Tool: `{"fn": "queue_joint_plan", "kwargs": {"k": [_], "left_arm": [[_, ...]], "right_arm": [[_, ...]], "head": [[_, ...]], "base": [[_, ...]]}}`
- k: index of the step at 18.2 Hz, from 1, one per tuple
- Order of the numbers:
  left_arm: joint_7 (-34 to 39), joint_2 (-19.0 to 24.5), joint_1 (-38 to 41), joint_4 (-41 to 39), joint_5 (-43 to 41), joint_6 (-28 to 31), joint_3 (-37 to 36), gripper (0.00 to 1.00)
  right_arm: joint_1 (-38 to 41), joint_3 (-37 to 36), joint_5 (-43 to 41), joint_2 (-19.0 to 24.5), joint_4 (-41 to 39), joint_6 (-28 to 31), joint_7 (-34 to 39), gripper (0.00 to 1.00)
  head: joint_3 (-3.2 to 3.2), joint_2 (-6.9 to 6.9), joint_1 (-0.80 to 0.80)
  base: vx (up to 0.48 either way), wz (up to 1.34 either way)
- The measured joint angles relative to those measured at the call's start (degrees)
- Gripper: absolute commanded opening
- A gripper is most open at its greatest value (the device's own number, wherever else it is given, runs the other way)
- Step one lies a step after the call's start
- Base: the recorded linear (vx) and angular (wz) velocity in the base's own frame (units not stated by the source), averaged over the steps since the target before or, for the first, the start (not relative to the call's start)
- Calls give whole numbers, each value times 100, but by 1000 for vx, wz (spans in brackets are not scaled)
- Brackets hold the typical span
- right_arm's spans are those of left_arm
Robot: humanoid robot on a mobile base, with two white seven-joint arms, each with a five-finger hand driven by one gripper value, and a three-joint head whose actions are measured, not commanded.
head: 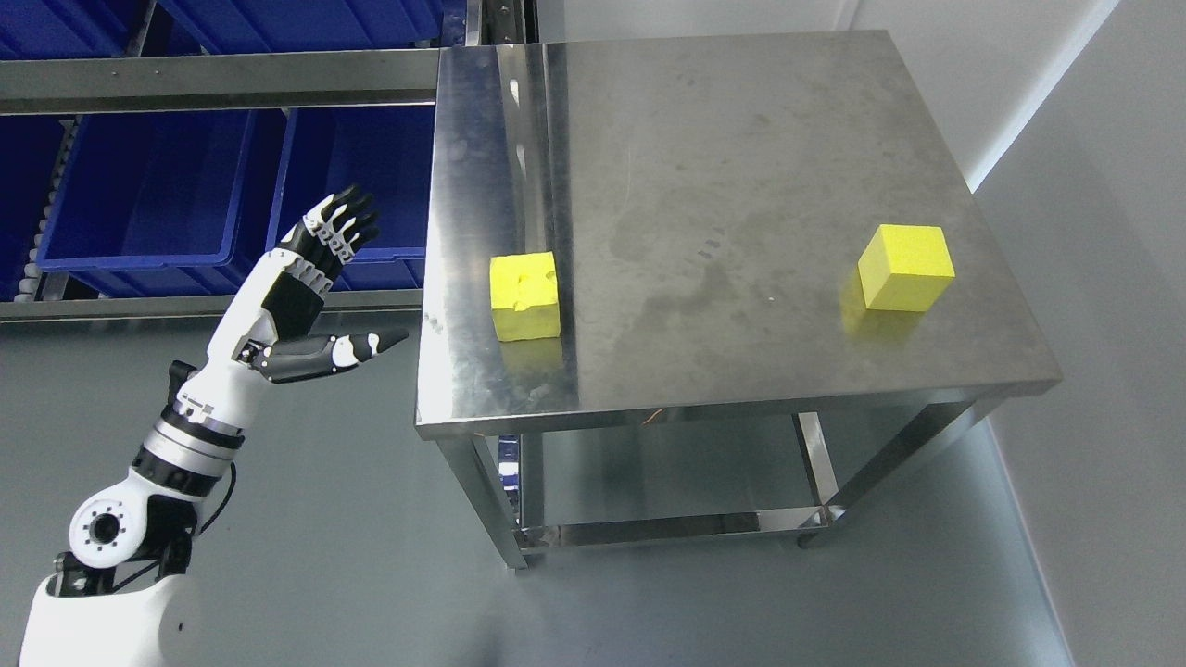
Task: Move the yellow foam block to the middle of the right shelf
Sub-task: 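Reach the left hand toward the yellow foam cube nearer the robot, then close the left hand around the nearer yellow foam cube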
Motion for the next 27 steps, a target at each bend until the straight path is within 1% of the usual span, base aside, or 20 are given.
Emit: {"fn": "queue_joint_plan", "kwargs": {"k": [1, 3, 5, 11, 14, 20, 21, 22, 23, 24, 26, 27], "left_arm": [[-119, 37, -52, 25, -109, 15, -13, 96], [-302, 109, -248, 135, -339, 89, -99, 96], [-389, 158, -540, 316, -577, 275, -235, 96], [-569, 185, -1430, 915, -953, 700, -881, 96], [-740, 157, -1698, 1149, -1066, 902, -1251, 96], [-995, -3, -2095, 1755, -1543, 986, -1758, 96], [-1009, -27, -2155, 1842, -1588, 987, -1807, 93], [-1013, -51, -2204, 1926, -1626, 961, -1858, 87], [-1023, -70, -2248, 1997, -1656, 950, -1897, 78], [-1029, -91, -2287, 2069, -1680, 936, -1933, 72], [-1039, -127, -2340, 2192, -1719, 892, -1986, 66], [-1043, -146, -2358, 2245, -1732, 872, -2006, 60]], "right_arm": [[0, 0, 0, 0, 0, 0, 0, 100], [0, 0, 0, 0, 0, 0, 0, 100], [0, 0, 0, 0, 0, 0, 0, 100], [0, 0, 0, 0, 0, 0, 0, 100], [0, 0, 0, 0, 0, 0, 0, 100], [0, 0, 0, 0, 0, 0, 0, 100], [0, 0, 0, 0, 0, 0, 0, 100], [0, 0, 0, 0, 0, 0, 0, 100], [0, 0, 0, 0, 0, 0, 0, 100], [0, 0, 0, 0, 0, 0, 0, 100], [0, 0, 0, 0, 0, 0, 0, 100], [0, 0, 0, 0, 0, 0, 0, 100]], "head": [[0, 0, 0], [0, 0, 0], [0, 0, 0], [0, 0, 0], [0, 0, 0], [0, 0, 0], [0, 0, 0], [0, 0, 0], [0, 0, 0], [0, 0, 0], [0, 0, 0], [0, 0, 0]], "base": [[0, 0], [0, 0], [0, 0], [0, 0], [0, 0], [0, 0], [0, 0], [0, 0], [0, 0], [-1, 44], [-4, 61], [-6, 77]]}}
